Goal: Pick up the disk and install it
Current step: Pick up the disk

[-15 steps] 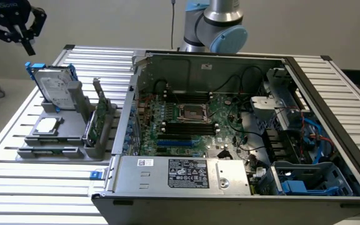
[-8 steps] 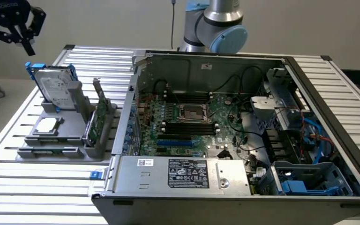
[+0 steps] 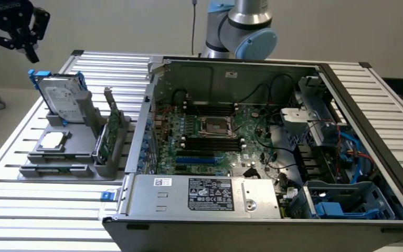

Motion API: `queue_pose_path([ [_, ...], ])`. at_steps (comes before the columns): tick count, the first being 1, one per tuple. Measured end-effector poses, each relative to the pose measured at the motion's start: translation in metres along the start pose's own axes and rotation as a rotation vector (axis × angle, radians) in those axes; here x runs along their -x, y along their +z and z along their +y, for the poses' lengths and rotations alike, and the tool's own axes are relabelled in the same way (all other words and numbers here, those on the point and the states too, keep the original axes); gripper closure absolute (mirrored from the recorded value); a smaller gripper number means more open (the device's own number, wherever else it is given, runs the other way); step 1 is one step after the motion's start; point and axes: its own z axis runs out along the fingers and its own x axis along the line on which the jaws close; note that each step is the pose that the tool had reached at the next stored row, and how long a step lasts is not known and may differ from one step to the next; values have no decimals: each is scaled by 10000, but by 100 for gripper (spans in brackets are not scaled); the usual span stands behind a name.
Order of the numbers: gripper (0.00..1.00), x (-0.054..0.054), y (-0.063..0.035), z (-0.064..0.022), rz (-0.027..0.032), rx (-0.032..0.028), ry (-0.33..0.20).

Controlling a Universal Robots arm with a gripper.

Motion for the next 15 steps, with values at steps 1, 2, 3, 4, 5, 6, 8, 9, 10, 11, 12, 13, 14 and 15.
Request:
queue_pose_path([
  [1, 89, 0, 2, 0, 11, 0, -180],
  [2, 89, 0, 3, 0, 24, 1, -360],
  [3, 89, 0, 4, 0, 36, 2, -549],
  [4, 89, 0, 5, 0, 49, 4, -730],
  [5, 89, 0, 7, 0, 61, 4, -913],
  [6, 89, 0, 8, 0, 74, 5, -1094],
  [8, 89, 0, 11, -1, 98, 7, -1452],
  [9, 89, 0, 13, -1, 110, 8, -1633],
  [10, 89, 0, 15, -1, 122, 8, -1811],
  [11, 89, 0, 17, -1, 134, 9, -1991],
  [12, 89, 0, 19, -1, 147, 10, -2186],
  [13, 89, 0, 22, -1, 159, 11, -2366],
  [14, 89, 0, 24, -2, 172, 12, -2545],
  [15, 89, 0, 27, -2, 184, 13, -2724],
])
